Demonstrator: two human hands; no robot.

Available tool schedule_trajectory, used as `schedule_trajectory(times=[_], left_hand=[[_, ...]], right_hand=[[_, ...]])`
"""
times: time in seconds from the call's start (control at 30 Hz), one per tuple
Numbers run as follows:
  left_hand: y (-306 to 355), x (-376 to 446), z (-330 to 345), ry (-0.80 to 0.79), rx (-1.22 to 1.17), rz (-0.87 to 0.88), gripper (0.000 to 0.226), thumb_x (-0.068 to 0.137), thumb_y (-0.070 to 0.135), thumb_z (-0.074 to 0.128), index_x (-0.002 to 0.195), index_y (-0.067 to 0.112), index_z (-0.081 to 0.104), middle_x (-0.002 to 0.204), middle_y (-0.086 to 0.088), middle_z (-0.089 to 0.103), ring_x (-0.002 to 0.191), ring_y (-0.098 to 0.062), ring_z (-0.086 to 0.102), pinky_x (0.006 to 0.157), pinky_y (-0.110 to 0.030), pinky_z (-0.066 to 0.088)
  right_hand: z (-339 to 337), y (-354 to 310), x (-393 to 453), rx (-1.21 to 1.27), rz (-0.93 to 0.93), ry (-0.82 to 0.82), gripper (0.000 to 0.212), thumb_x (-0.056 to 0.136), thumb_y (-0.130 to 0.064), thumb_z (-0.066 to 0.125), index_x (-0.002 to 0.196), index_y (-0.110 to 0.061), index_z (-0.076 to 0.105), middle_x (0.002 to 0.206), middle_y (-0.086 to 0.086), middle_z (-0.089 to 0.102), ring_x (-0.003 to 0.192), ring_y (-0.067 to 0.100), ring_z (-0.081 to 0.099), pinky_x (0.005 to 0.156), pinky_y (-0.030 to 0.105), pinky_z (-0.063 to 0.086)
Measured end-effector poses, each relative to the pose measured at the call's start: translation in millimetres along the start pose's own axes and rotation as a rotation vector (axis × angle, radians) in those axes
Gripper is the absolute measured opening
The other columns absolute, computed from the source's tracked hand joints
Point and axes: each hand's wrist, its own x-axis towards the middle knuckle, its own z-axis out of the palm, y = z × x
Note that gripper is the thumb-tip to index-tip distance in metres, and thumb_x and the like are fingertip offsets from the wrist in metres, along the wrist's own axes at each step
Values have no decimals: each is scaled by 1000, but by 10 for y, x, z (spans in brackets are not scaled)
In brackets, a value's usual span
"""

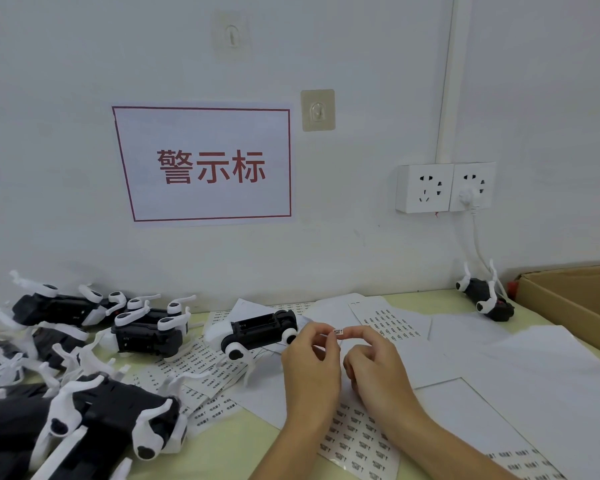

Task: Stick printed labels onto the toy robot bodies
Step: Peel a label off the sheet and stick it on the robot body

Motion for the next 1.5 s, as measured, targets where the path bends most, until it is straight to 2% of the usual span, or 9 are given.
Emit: schedule_trajectory(times=[0.33, 0.5, 0.7, 0.9, 1.07, 1.17, 1.23, 1.4, 1.5], left_hand=[[11, -27, 2, 18, 76, 26, 19, 90, 11, 66, 77, 24, 69, 69, 10, 69, 72, -4, 64, 61, -16, 49], [14, -15, -2, 68, 36, 0, 17, 90, 9, 66, 79, 23, 68, 70, 7, 67, 74, -1, 62, 62, -13, 46], [-5, -3, 0, 34, 41, -4, 17, 89, 10, 65, 77, 21, 68, 70, 7, 68, 73, -3, 62, 61, -14, 46], [-6, -11, 4, -28, 65, -10, 19, 88, 10, 65, 73, 21, 70, 72, 12, 69, 71, -3, 64, 59, -13, 47], [14, 1, -1, -48, 109, -40, 20, 89, 14, 64, 72, 24, 69, 70, 9, 69, 73, -2, 65, 60, -14, 49], [24, 3, -22, -76, 126, -89, 22, 90, 11, 61, 70, 18, 69, 65, 1, 69, 66, -10, 66, 57, -21, 53], [39, 25, -47, -89, 107, -153, 24, 89, 8, 57, 66, 11, 64, 64, -6, 67, 60, -16, 65, 61, -37, 56], [207, 142, -219, -318, -98, -371, 19, 95, 5, 52, 92, 4, 71, 77, -14, 75, 67, -21, 74, 62, -28, 59], [352, 215, -342, -506, 5, -291, 22, 93, 2, 50, 94, 4, 71, 83, -16, 76, 71, -21, 74, 66, -25, 59]], right_hand=[[45, 55, 0, -129, -49, 114, 30, 88, -2, 50, 90, -28, 64, 53, -4, 58, 40, 5, 51, 46, 23, 44], [15, 81, 18, -131, -51, 113, 27, 91, -5, 52, 95, -30, 61, 53, -2, 54, 45, 16, 55, 50, 30, 51], [37, 92, 43, -96, -86, 141, 9, 94, -23, 65, 91, -31, 66, 61, 5, 63, 48, 16, 58, 55, 30, 52], [29, 116, 53, -110, -86, 175, 11, 93, -22, 67, 83, -27, 70, 63, 1, 66, 58, 16, 65, 62, 36, 58], [32, 146, 86, -133, -88, 184, 14, 92, -21, 66, 80, -27, 68, 63, -1, 67, 59, 11, 64, 57, 20, 50], [24, 166, 87, -139, -73, 163, 15, 92, -20, 64, 79, -25, 68, 63, 1, 66, 52, 10, 60, 55, 21, 50], [17, 169, 87, -127, -58, 151, 14, 93, -18, 62, 80, -23, 67, 64, 5, 66, 46, 11, 56, 54, 28, 54], [15, 169, 102, -103, -56, 157, 14, 93, -20, 61, 80, -22, 65, 64, 9, 66, 45, 15, 55, 52, 29, 51], [12, 162, 100, -87, -51, 140, 14, 94, -21, 60, 81, -21, 64, 64, 12, 65, 44, 15, 54, 46, 26, 47]])
